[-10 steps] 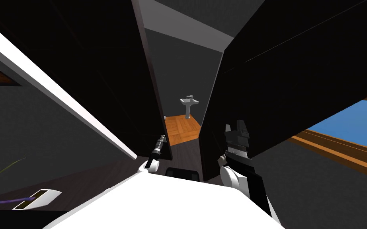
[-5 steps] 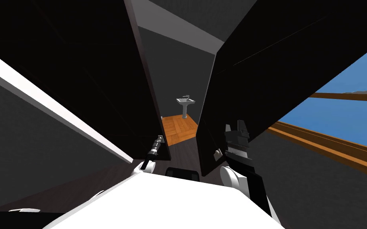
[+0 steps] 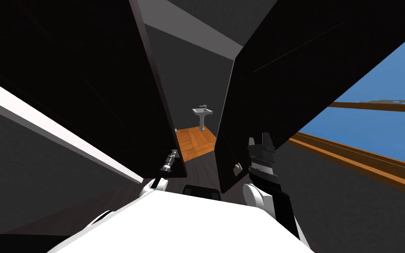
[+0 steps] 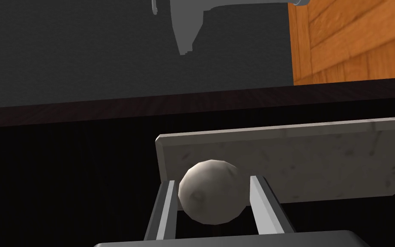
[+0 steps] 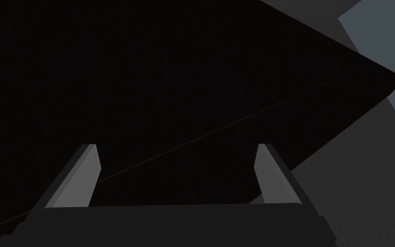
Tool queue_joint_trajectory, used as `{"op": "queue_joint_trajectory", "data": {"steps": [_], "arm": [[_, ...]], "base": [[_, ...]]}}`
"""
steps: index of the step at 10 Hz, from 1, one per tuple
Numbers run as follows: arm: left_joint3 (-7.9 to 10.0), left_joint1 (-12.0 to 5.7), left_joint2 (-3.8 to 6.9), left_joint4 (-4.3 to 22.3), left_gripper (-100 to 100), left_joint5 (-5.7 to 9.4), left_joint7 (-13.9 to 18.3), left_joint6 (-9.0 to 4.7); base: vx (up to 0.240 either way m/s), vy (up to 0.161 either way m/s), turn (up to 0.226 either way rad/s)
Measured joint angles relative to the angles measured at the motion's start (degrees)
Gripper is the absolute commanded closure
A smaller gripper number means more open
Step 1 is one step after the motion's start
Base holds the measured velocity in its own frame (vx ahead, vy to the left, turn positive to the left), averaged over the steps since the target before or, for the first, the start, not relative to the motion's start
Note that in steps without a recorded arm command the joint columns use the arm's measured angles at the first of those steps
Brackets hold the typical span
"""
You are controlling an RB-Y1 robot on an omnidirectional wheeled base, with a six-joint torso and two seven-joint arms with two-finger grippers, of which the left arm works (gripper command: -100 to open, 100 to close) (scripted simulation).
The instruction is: Pull the door open
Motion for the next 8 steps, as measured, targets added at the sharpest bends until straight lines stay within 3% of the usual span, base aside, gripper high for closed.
{"op": "queue_joint_trajectory", "data": {"steps": [4,6,8], "arm": [[-1.28,2.14,1.74,-1.2,100,-0.44,2.0,-0.87],[-2.13,2.25,3.07,0.4,100,-0.68,3.7,-2.55],[-3.22,2.99,4.62,0.2,100,-1.04,5.6,-4.09]], "base": [[-0.167,0.025,-0.117],[-0.203,0.058,-0.189],[-0.176,0.053,-0.117]]}}
